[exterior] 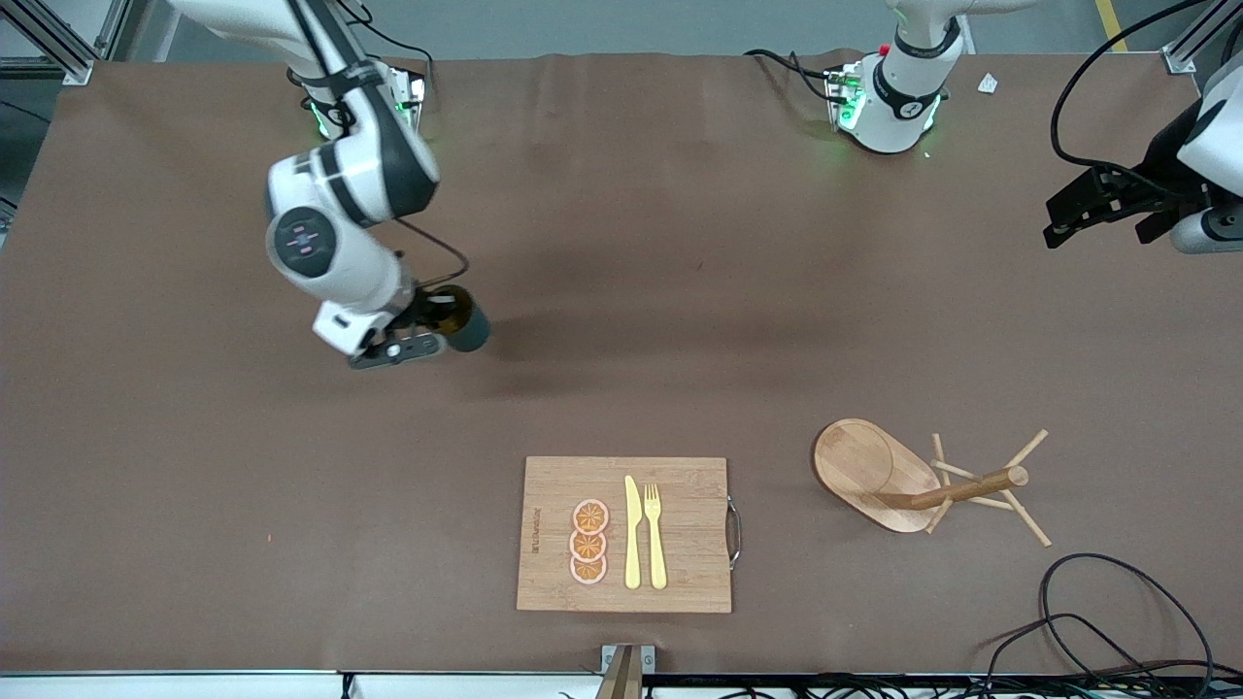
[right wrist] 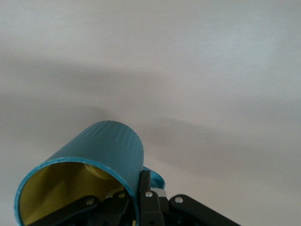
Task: Pass cup and hang on rack
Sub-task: 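Lift the teal mug with the right gripper toward the table middle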
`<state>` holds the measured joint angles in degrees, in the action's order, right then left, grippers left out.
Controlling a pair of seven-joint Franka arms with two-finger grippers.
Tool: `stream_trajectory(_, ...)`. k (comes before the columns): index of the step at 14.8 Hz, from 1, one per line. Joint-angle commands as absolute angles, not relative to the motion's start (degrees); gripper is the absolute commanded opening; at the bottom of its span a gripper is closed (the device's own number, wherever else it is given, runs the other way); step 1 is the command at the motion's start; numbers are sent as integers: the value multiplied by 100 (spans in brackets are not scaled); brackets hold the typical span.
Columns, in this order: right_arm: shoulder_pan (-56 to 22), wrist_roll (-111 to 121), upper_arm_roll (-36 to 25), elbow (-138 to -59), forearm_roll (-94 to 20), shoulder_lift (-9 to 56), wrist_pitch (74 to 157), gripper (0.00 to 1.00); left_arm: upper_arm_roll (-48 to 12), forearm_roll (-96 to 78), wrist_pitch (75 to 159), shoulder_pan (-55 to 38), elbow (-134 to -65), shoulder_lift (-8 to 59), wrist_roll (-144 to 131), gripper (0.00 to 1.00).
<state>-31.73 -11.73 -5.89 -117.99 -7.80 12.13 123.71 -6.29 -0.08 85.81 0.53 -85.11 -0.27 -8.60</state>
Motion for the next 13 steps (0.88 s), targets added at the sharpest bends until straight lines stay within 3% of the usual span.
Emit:
stream_trajectory(1,-3839,-2237,-668,-11621,-809,1589,12743,0,-624,-149,8587,141,-8437,9,-721,100)
stream_trajectory(7,-4684,-3674,-668,-10215,-809,2864,12753,0,-633,-53,8596,114,-8429,70,-747,100)
stream_trajectory(13,-5018,-4489,-624,-9414,-826,3506,12744,0,-721,-438,8552,18,-8455,237,-896,100)
